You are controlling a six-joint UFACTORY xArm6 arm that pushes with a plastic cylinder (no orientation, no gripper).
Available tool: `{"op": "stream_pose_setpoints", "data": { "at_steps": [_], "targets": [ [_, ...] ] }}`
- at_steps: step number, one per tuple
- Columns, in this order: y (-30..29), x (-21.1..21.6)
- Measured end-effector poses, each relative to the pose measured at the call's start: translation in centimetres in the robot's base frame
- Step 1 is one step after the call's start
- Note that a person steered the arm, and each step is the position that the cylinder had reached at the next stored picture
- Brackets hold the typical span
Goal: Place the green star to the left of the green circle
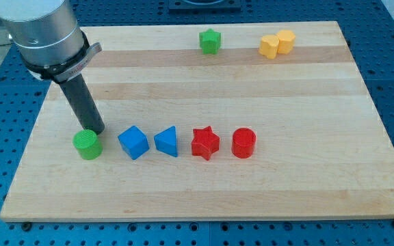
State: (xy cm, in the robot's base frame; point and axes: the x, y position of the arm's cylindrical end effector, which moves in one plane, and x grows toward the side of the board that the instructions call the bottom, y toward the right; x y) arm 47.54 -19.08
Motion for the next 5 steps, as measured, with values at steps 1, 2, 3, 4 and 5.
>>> {"op": "stream_pose_setpoints", "data": {
  "at_steps": [1,2,3,4,5],
  "targets": [
    [1.4,-4.0],
    [7.2,-8.7],
    [16.1,-11.2],
    [23.0,-14.8],
    [28.1,-19.2]
  ]
}}
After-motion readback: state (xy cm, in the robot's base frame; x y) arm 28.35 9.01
